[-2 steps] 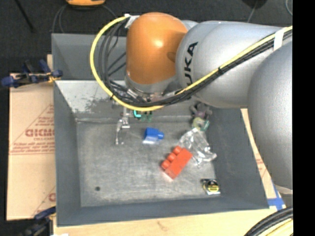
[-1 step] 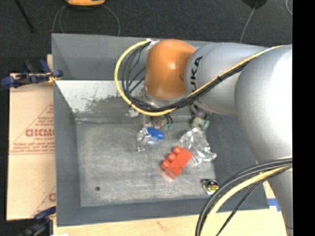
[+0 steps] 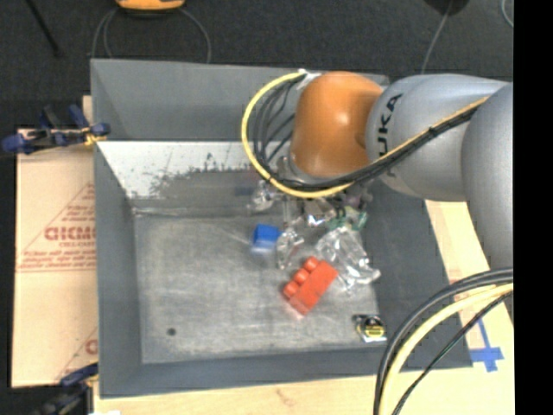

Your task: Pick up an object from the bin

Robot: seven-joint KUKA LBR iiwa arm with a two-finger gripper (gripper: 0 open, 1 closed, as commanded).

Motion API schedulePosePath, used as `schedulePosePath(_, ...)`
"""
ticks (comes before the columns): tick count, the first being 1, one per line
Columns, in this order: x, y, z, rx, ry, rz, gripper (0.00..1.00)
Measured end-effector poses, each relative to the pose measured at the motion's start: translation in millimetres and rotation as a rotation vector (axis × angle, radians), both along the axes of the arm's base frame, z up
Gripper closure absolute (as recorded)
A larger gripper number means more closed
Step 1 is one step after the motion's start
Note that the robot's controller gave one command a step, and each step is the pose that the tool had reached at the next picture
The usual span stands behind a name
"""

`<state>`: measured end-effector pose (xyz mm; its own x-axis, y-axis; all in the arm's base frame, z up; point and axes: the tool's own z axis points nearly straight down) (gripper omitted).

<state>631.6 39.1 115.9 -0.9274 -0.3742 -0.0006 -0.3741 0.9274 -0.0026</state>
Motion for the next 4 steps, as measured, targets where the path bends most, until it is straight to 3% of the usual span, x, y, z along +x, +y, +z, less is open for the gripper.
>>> schedulePosePath(1, 7.0, -17, 4, 0.004, -0.005, -0.452, 0.00)
schedulePosePath(2, -7.5, -7, -37, 0.006, -0.002, -0.697, 0.00)
schedulePosePath(3, -5.9, -8, -35, 0.007, -0.006, -0.697, 1.00)
schedulePosePath(4, -4.7, 8, 72, 0.009, -0.010, -0.699, 1.00)
